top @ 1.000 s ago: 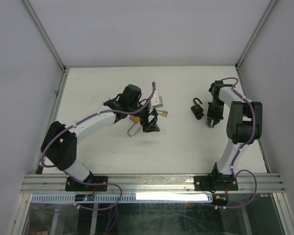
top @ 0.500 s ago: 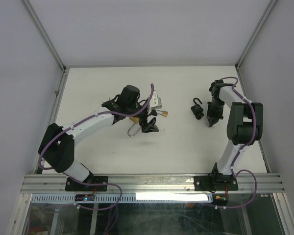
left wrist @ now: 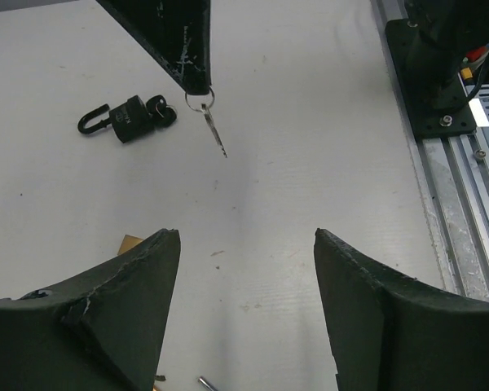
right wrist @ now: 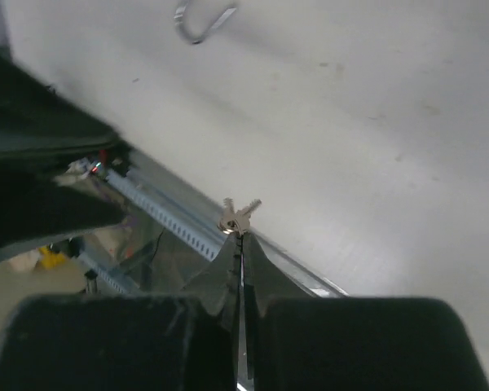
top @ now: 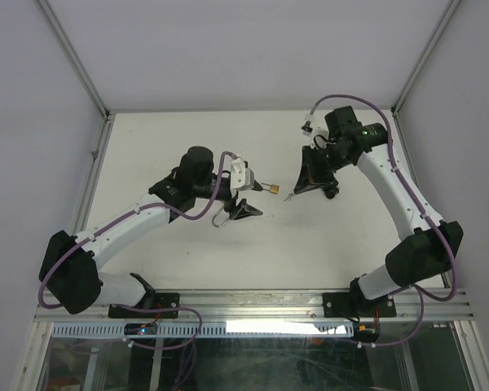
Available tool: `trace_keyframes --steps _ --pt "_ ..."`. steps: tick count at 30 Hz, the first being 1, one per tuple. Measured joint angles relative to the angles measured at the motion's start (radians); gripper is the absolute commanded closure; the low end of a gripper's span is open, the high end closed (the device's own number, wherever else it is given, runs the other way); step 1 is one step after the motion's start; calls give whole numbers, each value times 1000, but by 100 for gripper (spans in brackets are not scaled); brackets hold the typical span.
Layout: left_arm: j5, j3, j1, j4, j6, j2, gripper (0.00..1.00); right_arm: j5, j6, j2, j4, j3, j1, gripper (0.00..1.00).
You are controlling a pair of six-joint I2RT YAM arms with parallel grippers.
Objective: Unlock with the key
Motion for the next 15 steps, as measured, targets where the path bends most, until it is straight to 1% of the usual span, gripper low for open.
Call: trace_keyframes --steps 3,7,9,13,15 --pt "-1 -4 0 19 -49 -11 33 -152 20 -25 22 50 93 100" --pt "15 -31 0 49 -107 -64 36 -291 97 -67 106 57 158 100" --pt "25 -57 0 74 -130 -105 40 -332 148 -88 168 57 177 100" --pt "39 -86 0 131 -189 -166 42 -380 222 -124 270 57 197 100" --pt "39 -86 0 159 -215 -171 48 -393 247 -138 309 57 198 100"
